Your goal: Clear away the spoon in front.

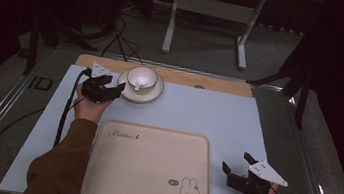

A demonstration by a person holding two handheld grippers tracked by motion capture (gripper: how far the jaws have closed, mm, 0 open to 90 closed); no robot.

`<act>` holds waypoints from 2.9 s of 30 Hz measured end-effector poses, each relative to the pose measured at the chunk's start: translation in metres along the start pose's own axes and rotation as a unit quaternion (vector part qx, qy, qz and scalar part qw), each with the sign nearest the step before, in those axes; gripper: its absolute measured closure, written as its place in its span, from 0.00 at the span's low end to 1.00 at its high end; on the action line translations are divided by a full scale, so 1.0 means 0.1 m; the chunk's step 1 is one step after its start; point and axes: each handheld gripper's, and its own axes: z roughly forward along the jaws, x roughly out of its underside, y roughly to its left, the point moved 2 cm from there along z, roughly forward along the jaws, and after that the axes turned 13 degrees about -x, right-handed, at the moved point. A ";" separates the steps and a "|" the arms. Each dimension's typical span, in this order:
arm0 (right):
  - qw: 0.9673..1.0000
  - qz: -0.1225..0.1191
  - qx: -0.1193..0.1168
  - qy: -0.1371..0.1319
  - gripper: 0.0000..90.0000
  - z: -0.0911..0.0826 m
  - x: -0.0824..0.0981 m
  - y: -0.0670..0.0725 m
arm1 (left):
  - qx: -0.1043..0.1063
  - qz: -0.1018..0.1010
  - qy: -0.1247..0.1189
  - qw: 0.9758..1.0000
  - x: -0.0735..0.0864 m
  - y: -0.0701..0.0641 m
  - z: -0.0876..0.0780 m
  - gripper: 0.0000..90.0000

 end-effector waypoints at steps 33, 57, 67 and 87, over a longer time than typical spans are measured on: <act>1.000 0.003 0.000 0.003 0.15 0.00 0.02 -0.03 | -0.018 0.017 0.009 1.000 0.02 -0.45 0.55 0.48; 1.000 0.002 -0.005 0.010 0.15 0.02 0.04 -0.04 | -0.043 -0.009 0.073 0.996 0.19 -0.40 0.81 0.66; 1.000 0.004 -0.005 0.010 0.15 0.02 0.04 -0.04 | -0.039 -0.016 0.076 0.996 0.20 -0.42 0.83 0.75; 1.000 0.004 -0.005 0.011 0.15 0.02 0.05 -0.05 | -0.026 -0.022 0.064 0.997 0.15 -0.44 0.75 0.82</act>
